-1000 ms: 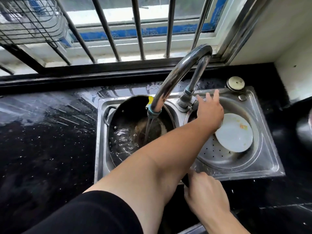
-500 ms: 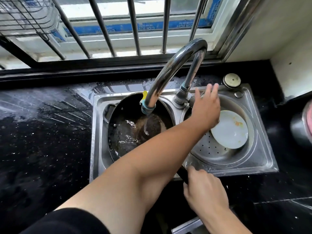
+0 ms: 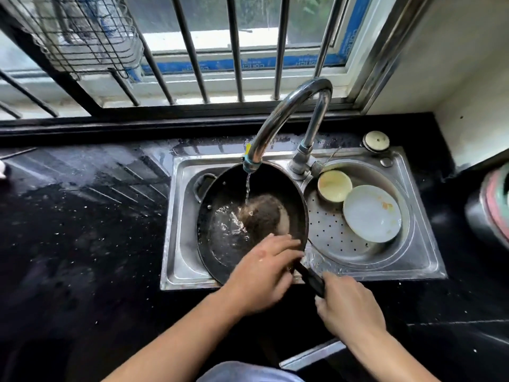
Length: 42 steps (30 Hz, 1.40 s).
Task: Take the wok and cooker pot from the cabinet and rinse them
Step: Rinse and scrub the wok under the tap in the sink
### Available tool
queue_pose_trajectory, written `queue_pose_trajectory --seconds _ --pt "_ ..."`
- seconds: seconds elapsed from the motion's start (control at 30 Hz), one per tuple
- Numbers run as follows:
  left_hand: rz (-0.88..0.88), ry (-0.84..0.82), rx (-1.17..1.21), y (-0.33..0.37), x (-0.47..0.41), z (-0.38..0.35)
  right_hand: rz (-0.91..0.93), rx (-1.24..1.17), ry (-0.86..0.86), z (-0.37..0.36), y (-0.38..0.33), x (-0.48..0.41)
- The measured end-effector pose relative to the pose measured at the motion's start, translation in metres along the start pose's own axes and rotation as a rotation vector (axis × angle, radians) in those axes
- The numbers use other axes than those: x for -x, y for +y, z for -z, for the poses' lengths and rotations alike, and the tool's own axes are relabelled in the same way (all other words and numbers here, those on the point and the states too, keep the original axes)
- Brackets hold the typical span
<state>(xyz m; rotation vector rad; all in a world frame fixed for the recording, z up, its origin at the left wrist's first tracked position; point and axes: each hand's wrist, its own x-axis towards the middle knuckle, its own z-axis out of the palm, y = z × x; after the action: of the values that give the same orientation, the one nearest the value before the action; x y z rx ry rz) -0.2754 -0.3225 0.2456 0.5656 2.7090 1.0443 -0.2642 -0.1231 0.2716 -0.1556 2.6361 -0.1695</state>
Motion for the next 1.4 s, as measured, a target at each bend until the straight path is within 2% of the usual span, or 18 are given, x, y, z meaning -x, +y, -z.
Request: queue_pose_trajectory --seconds 0.37,0.6,0.8,1.0,1.17,1.4 --pt "0.643 0.186 -0.041 0.003 0.166 -0.055 0.171 -0.066 0.016 -0.007 0.023 0.019" --pt "0.799 0.42 -0.039 0.024 0.231 -0.054 0.333 -0.075 -0.051 -0.02 -0.022 0.034" --pt "0.89 0.499 -0.021 0.01 0.307 -0.053 0.416 -0.076 -0.107 -0.044 -0.08 0.056" --pt "0.901 0.615 -0.051 -0.029 0.369 -0.038 0.377 -0.137 -0.19 -0.066 -0.141 0.079" --pt "0.8 0.69 0.036 -0.067 0.386 0.001 0.237 -0.252 -0.18 -0.083 -0.172 0.102" --pt "0.56 0.56 0.086 -0.109 0.358 0.063 0.133 -0.396 -0.099 -0.1 -0.18 0.109"
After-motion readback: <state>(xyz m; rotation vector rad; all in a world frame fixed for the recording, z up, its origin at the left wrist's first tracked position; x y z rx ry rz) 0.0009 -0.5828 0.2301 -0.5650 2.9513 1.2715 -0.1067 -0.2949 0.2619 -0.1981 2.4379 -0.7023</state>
